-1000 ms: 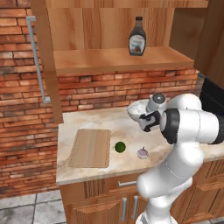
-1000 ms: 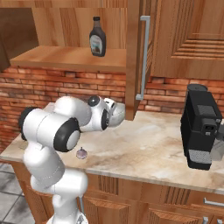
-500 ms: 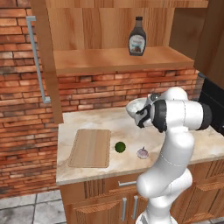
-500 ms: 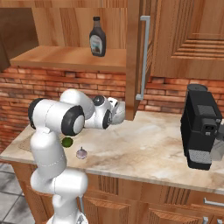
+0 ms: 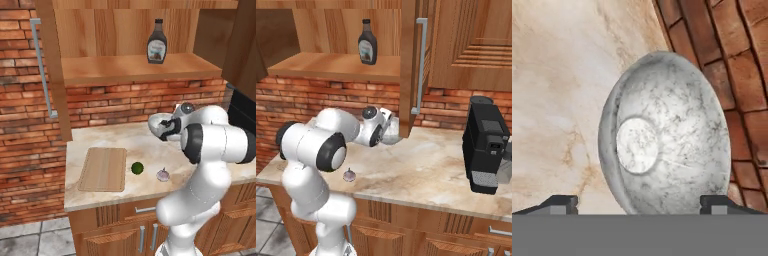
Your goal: Open the cabinet. Place the bowl and condiment on the counter. Then place the lime and garlic on the cutting board.
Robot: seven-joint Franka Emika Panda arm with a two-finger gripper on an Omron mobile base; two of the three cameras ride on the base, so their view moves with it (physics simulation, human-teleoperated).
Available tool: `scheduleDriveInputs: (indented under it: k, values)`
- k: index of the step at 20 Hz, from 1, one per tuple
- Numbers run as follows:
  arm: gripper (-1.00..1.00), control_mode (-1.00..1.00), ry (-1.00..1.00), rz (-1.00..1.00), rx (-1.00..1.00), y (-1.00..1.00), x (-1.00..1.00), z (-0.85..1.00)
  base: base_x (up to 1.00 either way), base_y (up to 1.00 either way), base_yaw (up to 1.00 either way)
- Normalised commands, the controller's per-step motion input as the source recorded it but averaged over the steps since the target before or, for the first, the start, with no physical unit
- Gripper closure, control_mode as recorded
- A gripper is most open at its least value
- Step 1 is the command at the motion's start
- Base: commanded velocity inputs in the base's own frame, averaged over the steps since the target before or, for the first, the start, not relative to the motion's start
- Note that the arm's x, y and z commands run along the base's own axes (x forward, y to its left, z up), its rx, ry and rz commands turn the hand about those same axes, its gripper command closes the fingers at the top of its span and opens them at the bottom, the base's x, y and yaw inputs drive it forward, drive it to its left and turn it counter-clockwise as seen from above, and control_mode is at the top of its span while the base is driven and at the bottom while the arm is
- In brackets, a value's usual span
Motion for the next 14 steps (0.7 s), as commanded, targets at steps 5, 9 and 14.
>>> scheduleDriveInputs:
  k: [5, 9, 14]
  values:
    - [-1.00, -1.00, 0.09, -0.05, 0.07, 0.26, -1.00, 0.78, 0.00, 0.00, 0.00]
    - [-1.00, -1.00, 0.11, -0.29, 0.08, 0.64, -0.97, 0.55, 0.00, 0.00, 0.00]
    - [-1.00, -1.00, 0.17, -0.33, 0.19, 0.27, -0.82, 1.00, 0.00, 0.00, 0.00]
